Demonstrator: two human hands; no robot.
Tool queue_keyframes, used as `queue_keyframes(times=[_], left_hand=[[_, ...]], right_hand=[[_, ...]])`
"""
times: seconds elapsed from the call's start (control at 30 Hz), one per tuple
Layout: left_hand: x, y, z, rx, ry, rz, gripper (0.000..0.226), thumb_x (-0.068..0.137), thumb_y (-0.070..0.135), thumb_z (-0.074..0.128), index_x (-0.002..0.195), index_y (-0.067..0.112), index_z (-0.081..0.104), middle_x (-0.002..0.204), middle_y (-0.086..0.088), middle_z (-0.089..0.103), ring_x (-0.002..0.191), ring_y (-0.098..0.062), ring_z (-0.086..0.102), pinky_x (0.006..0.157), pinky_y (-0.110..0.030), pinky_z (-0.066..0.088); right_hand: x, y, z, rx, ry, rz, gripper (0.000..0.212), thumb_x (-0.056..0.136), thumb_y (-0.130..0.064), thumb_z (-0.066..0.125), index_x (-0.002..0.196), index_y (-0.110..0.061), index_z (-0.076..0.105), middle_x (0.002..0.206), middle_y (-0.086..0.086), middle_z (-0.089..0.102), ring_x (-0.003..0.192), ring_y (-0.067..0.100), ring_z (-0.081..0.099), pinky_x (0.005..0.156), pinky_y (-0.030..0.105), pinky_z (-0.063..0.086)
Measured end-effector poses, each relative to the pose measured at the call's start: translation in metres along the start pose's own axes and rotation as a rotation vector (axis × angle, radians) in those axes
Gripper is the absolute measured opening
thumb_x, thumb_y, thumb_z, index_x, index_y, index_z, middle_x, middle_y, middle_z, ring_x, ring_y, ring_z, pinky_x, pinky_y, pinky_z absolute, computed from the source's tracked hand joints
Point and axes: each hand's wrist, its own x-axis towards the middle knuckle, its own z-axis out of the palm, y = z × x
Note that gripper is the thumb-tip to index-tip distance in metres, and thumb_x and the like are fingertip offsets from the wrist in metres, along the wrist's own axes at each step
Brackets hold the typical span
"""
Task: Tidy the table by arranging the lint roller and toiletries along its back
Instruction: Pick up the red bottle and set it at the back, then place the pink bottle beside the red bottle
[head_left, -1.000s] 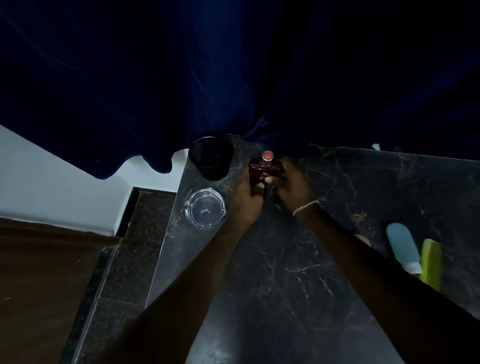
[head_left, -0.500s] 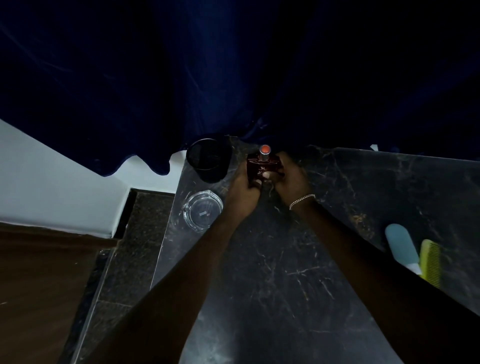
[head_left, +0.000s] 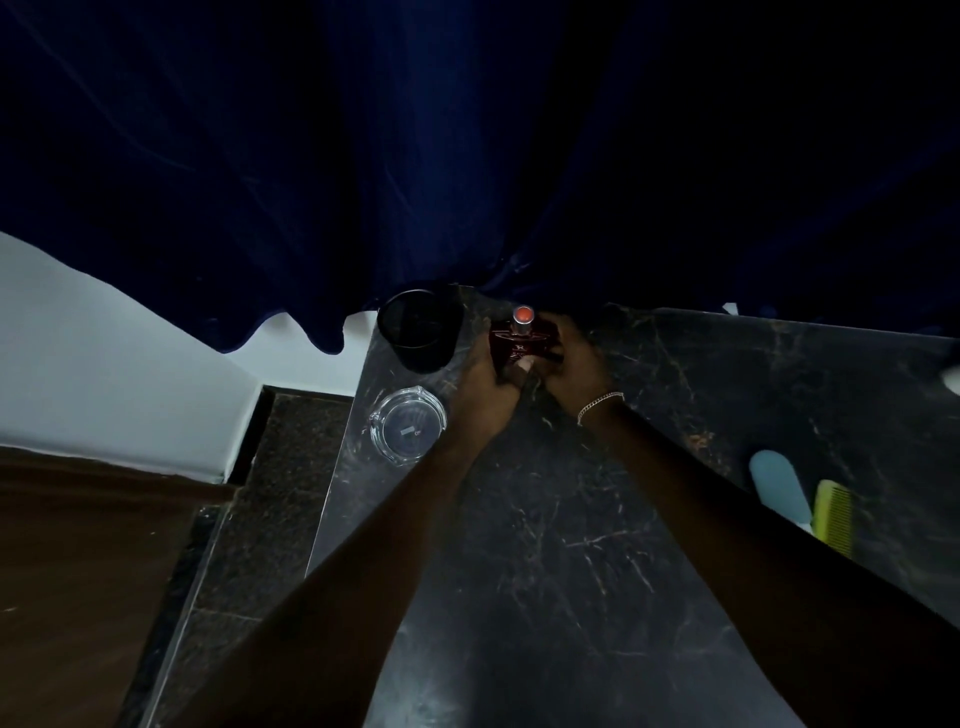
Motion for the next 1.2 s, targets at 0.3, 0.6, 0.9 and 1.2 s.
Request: queue_keyframes(times=[0.3, 0.6, 0.9, 1.2], left_hand=[[-0.044, 0.019, -0.012, 0.081, 0.055, 0.039, 0.062, 0.1, 0.028, 0.064, 0.156, 0.019, 0.039, 0.154, -0.006, 0.05, 0.141, -0.016, 0.047, 0.119, -0.047, 0.039], [-0.115, 0.021, -0.021, 0.474, 0.054, 0.334, 0.068, 0.107, 0.049, 0.036, 0.166, 0.023, 0.012, 0.175, -0.001, 0.004, 0.162, -0.024, 0.006, 0.123, -0.052, 0.034], [-0.147, 0.016, 0.018, 0.764, -0.057, 0.568, 0.066, 0.109, 0.043, 0.031, 0.166, 0.017, 0.01, 0.175, -0.008, -0.004, 0.162, -0.028, -0.004, 0.129, -0.053, 0.015], [-0.181, 0.023, 0.088, 0.836, -0.134, 0.513, 0.069, 0.105, 0.04, 0.038, 0.165, 0.018, 0.014, 0.174, -0.009, 0.005, 0.162, -0.028, 0.002, 0.129, -0.05, 0.015]], right_hand=[[-0.042, -0.024, -0.013, -0.11, 0.023, 0.094, 0.086, 0.088, -0.019, 0.072, 0.158, -0.019, 0.022, 0.156, 0.008, 0.041, 0.141, 0.025, 0.045, 0.117, 0.042, 0.038], [-0.133, -0.039, -0.03, -0.454, 0.132, -0.064, 0.091, 0.09, -0.058, 0.051, 0.16, -0.017, 0.009, 0.167, 0.008, 0.015, 0.155, 0.021, 0.015, 0.124, 0.046, 0.025], [-0.208, -0.014, -0.065, -0.665, 0.241, -0.131, 0.081, 0.098, -0.054, 0.047, 0.16, -0.017, 0.012, 0.167, 0.007, 0.017, 0.156, 0.02, 0.014, 0.125, 0.039, 0.02], [-0.245, 0.026, -0.103, -0.516, 0.275, -0.024, 0.07, 0.099, -0.047, 0.048, 0.157, -0.015, 0.025, 0.161, 0.008, 0.033, 0.149, 0.022, 0.031, 0.121, 0.039, 0.032]])
